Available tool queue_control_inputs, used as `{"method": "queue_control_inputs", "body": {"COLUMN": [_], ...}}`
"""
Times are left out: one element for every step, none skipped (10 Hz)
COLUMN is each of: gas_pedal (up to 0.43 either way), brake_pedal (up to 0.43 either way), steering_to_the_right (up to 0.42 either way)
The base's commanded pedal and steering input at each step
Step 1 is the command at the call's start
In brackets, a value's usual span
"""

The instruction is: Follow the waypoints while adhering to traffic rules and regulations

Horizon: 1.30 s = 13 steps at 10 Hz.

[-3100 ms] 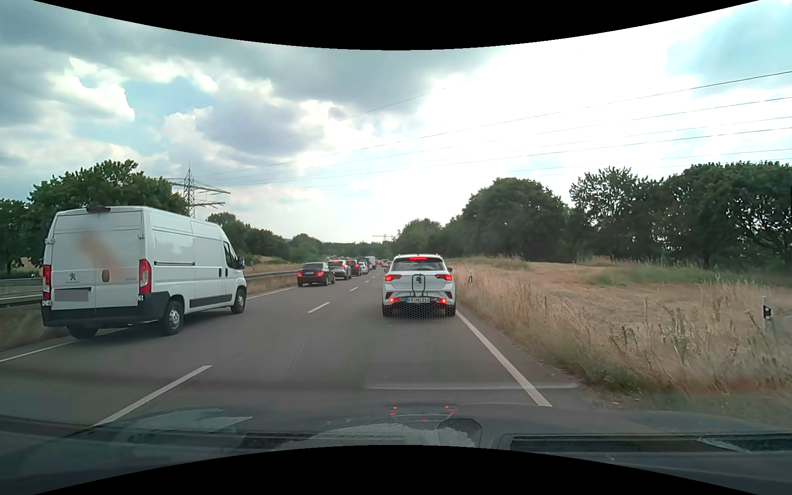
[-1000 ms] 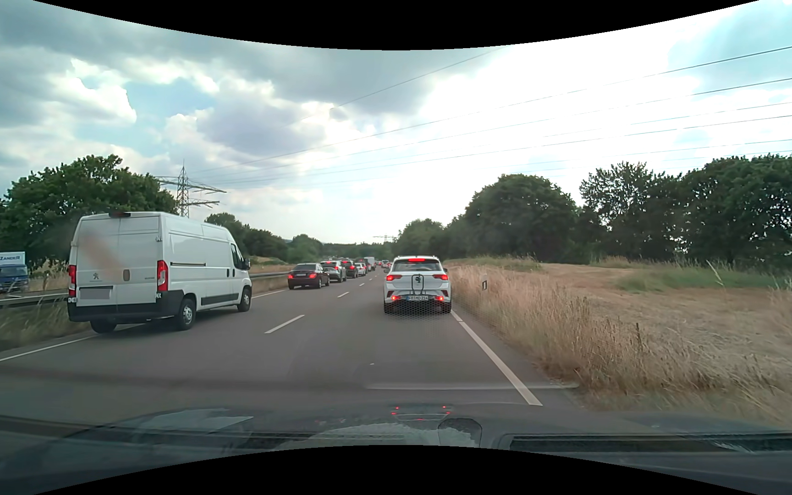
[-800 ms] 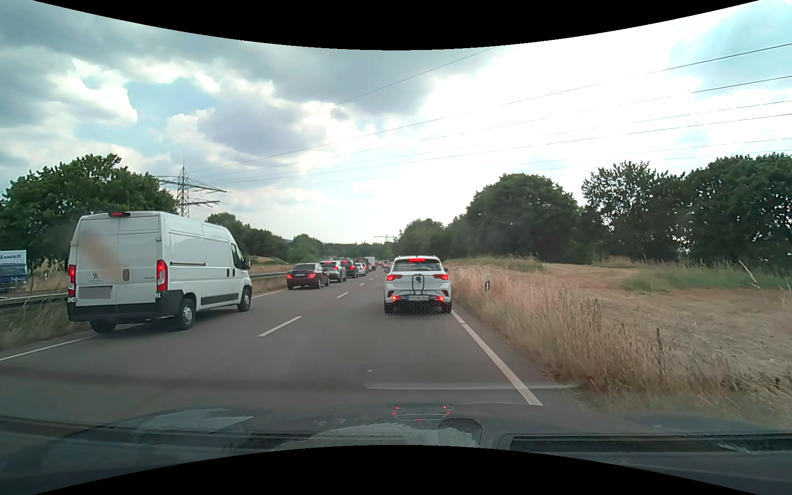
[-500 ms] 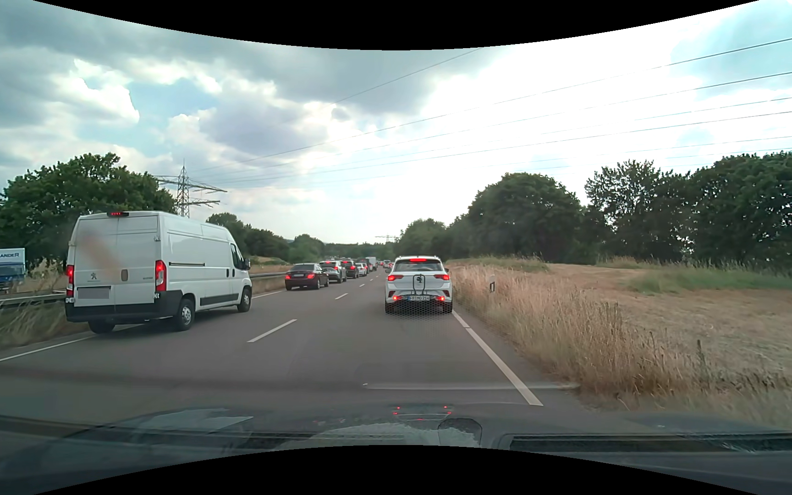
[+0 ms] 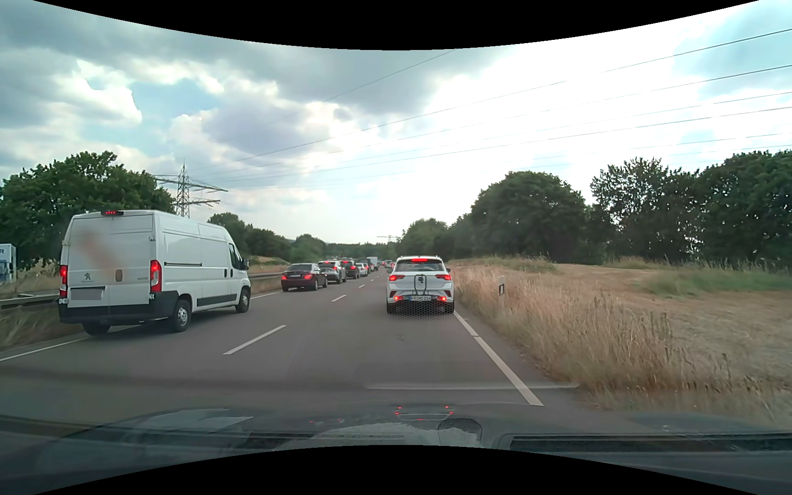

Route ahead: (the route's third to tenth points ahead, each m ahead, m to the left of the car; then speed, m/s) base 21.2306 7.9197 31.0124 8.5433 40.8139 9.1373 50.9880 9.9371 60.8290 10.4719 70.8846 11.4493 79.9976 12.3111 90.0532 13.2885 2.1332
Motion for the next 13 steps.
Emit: {"method": "queue_control_inputs", "body": {"gas_pedal": [0.0, 0.0, 0.0, 0.0, 0.0, 0.0, 0.0, 0.0, 0.0, 0.0, 0.0, 0.0, 0.0], "brake_pedal": [0.0, 0.0, 0.0, 0.0, 0.0, 0.0, 0.0, 0.0, 0.0, 0.0, 0.0, 0.0, 0.0], "steering_to_the_right": [-0.018, -0.017, -0.016, -0.015, -0.014, -0.012, -0.009, -0.005, -0.004, -0.004, -0.004, -0.004, -0.004]}}
